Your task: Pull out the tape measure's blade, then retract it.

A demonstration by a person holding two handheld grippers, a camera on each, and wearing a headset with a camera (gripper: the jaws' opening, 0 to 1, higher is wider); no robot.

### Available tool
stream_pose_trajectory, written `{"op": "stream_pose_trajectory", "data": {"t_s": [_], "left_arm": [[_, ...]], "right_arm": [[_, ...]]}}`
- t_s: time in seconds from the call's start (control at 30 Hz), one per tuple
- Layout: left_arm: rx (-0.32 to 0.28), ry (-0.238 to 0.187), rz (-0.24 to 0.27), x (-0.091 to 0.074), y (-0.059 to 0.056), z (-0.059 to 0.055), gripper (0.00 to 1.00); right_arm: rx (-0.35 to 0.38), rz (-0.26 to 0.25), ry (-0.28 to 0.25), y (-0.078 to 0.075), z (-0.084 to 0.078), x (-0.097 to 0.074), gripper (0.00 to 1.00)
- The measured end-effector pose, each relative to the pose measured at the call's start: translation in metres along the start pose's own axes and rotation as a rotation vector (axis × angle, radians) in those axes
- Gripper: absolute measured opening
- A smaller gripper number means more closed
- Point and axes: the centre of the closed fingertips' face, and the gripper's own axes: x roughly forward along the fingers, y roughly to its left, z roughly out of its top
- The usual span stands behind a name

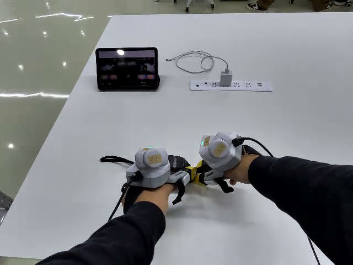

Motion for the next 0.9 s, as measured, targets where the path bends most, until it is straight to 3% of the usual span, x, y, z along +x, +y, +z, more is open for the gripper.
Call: {"op": "stream_pose_trajectory", "data": {"t_s": [0.47,0.57,0.67,0.73,0.9], "left_arm": [[0.009,0.004,-0.005,-0.001,-0.001,0.000,0.63],[0.036,-0.008,-0.006,-0.001,0.000,0.002,0.65],[0.016,0.001,0.001,-0.002,0.003,0.003,0.69],[0.015,0.003,0.005,-0.002,0.005,0.003,0.73],[0.009,-0.016,0.010,-0.003,0.006,0.005,0.86]], "right_arm": [[-0.021,-0.013,0.009,0.001,0.001,0.000,0.13],[-0.028,-0.013,0.007,0.001,0.001,-0.001,0.14],[0.025,0.016,-0.035,0.006,0.009,-0.002,0.27],[-0.004,0.020,-0.033,0.007,0.010,-0.001,0.38],[0.003,0.033,-0.028,0.013,0.010,0.001,0.46]]}}
